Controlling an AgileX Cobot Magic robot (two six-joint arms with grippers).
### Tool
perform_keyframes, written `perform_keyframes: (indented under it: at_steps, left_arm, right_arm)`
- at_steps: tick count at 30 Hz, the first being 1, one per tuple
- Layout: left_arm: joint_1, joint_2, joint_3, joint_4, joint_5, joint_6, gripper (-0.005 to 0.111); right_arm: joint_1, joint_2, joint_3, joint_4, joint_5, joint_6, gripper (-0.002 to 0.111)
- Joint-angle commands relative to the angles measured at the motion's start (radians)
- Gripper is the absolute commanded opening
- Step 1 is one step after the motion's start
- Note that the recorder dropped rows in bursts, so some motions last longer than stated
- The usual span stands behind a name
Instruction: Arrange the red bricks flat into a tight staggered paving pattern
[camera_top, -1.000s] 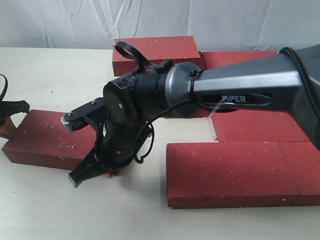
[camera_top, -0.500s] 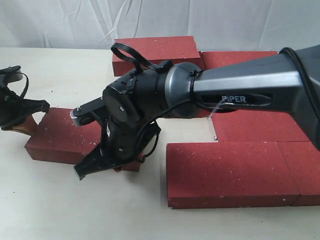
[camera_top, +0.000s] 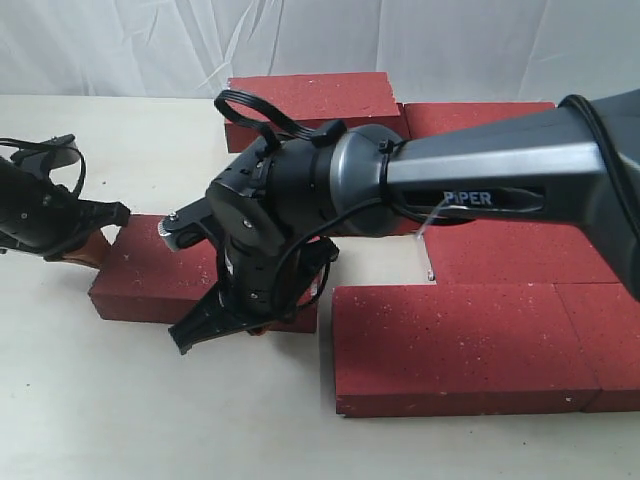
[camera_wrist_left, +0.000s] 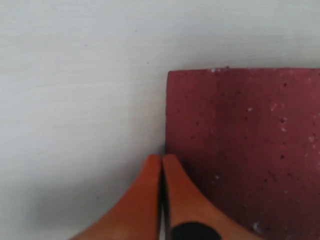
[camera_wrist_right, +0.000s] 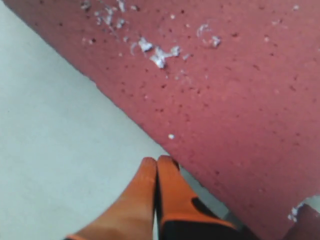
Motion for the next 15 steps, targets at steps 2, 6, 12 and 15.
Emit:
perform_keyframes:
  at_steps: [2, 6, 12, 15]
  left_arm:
    - [-0.004, 0.012, -0.001, -0.128, -0.008, 0.099, 0.0]
    - [-0.004, 0.012, -0.001, -0.155, -0.008, 0.123, 0.0]
    - [-0.004, 0.012, -0.001, -0.157, -0.04, 0.123, 0.0]
    - [-0.004, 0.012, -0.001, -0.193, -0.051, 0.142, 0.0]
  right_arm:
    - [0.002, -0.002, -0.006, -0.016, 0.007, 0.002, -0.001]
    - [0.001, -0.002, -0.006, -0.051, 0.009, 0.019, -0.001]
    - [0.001, -0.002, -0.006, -0.133, 0.009, 0.082, -0.001]
    - [0.001, -0.002, -0.006, -0.135, 0.009, 0.083, -0.001]
